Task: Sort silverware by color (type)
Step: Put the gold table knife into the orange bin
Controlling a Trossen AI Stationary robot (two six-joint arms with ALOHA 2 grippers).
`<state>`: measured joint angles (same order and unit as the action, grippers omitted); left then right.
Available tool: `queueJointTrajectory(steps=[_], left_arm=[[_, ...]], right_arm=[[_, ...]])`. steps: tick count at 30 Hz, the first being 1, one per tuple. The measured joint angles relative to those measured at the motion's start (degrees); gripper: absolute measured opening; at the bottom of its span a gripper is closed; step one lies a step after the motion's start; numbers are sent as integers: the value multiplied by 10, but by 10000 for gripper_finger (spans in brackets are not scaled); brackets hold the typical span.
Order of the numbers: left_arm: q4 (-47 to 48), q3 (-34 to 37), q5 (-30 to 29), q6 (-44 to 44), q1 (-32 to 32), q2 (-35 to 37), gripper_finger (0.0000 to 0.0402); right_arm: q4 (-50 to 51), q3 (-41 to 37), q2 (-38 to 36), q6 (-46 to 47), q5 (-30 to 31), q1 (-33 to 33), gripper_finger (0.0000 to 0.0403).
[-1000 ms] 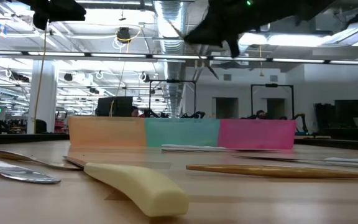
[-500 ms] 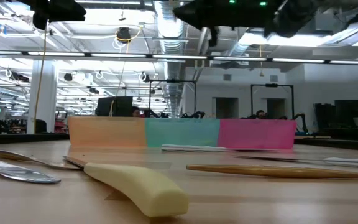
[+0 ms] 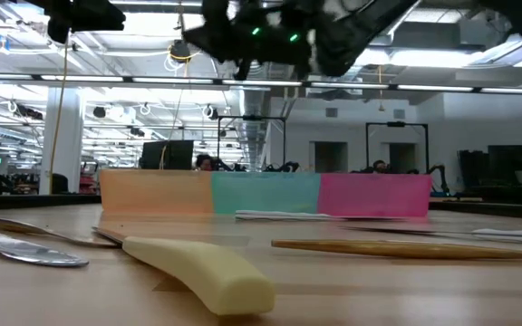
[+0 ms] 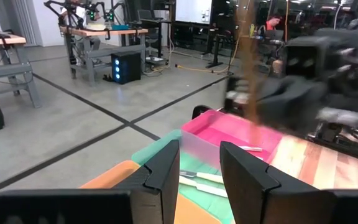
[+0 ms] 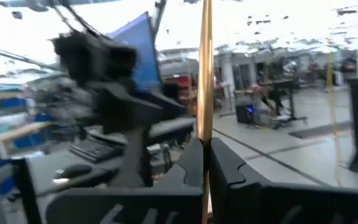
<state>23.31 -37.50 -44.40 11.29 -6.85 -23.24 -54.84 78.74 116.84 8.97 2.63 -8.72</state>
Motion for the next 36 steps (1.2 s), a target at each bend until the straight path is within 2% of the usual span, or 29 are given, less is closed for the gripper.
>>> queueJointTrajectory(steps=[7,23,27,36], left_arm=[[0,0,0,0,0,0,100],[3,2,0,0,0,0,100],[3,3,0,0,0,0,100],[3,3,0,5,0,0,100]], right_arm=[[28,93,79,26,-19,-25,17],[18,165,223,151,-26,-73,15],[23,171,232,176,-26,-83,15],[51,171,232,170,-27,-97,15]])
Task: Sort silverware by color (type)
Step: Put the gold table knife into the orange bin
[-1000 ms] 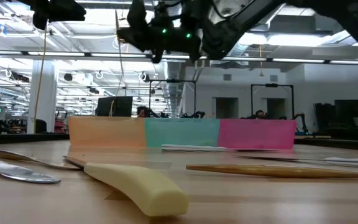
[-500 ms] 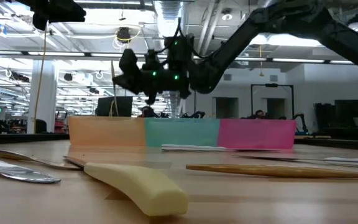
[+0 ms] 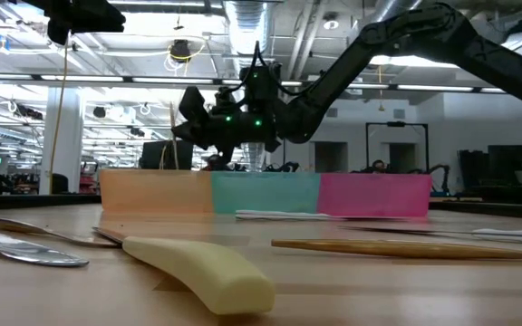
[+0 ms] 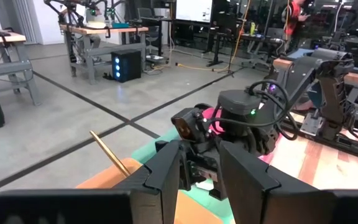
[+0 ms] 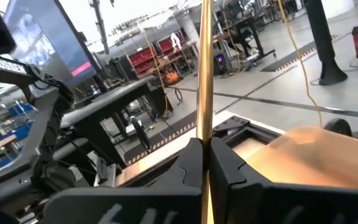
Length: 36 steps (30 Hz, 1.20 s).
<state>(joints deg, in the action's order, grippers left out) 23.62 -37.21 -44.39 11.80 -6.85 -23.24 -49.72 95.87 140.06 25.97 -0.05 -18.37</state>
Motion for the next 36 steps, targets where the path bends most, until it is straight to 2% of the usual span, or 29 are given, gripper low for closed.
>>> queueJointTrajectory(steps=[4,36], left_arm=[[0,0,0,4,0,0,100],[0,0,0,10,0,0,100]], right_arm=[[40,0,0,-5,0,0,15],[112,0,0,25,32,-14,20]])
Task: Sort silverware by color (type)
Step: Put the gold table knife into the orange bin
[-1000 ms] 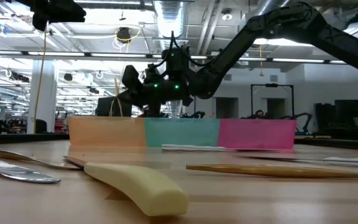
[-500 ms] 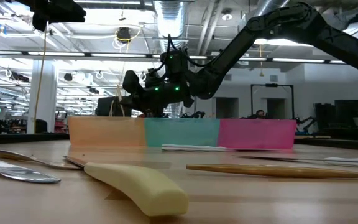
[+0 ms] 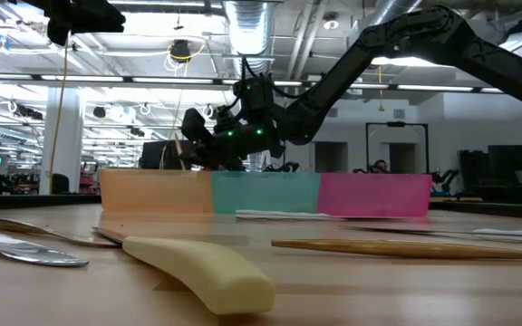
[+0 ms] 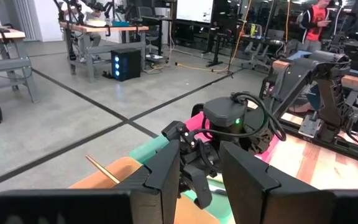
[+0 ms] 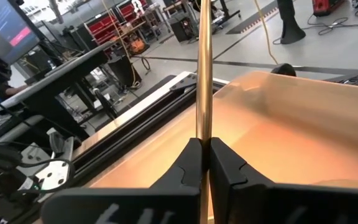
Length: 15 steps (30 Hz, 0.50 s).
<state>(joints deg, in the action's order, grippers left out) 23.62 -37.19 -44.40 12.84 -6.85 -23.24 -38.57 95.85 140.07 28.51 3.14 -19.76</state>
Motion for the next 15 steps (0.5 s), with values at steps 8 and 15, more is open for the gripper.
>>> queueJointTrajectory(steps=[8,15], left_arm=[[0,0,0,-1,0,0,100],[0,0,0,-1,0,0,100]], right_arm=[[0,0,0,15,0,0,36],[0,0,0,17,0,0,38]])
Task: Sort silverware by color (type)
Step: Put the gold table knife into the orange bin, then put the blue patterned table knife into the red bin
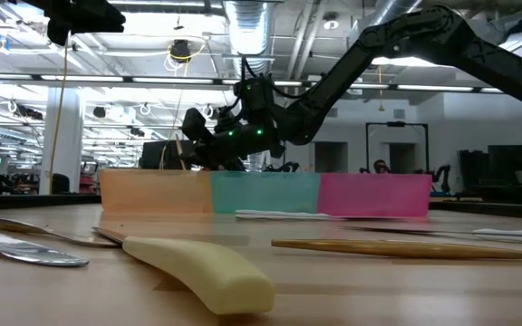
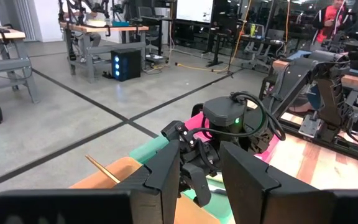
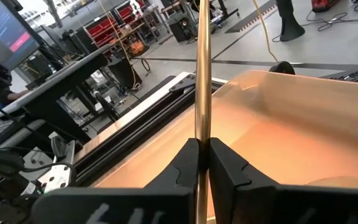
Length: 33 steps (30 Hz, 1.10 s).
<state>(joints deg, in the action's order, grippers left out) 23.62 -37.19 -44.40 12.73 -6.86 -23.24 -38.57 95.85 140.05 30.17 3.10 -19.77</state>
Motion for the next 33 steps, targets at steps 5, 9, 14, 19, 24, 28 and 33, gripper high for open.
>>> queueJointTrajectory(steps=[5,9,14,19,24,28,33], left_arm=[[0,0,0,0,0,0,100],[0,0,0,0,0,0,100],[0,0,0,0,0,0,100],[0,0,0,0,0,0,100],[0,0,0,0,0,0,100],[0,0,0,0,0,0,100],[0,0,0,0,0,0,100]], right_arm=[[0,0,0,8,0,0,38],[0,0,0,19,0,0,39],[-2,0,0,19,0,0,59],[-7,0,-1,18,-1,1,98],[-13,0,-1,18,-1,2,124],[-20,0,-1,18,-5,2,133],[-39,-1,-21,19,-38,-1,133]])
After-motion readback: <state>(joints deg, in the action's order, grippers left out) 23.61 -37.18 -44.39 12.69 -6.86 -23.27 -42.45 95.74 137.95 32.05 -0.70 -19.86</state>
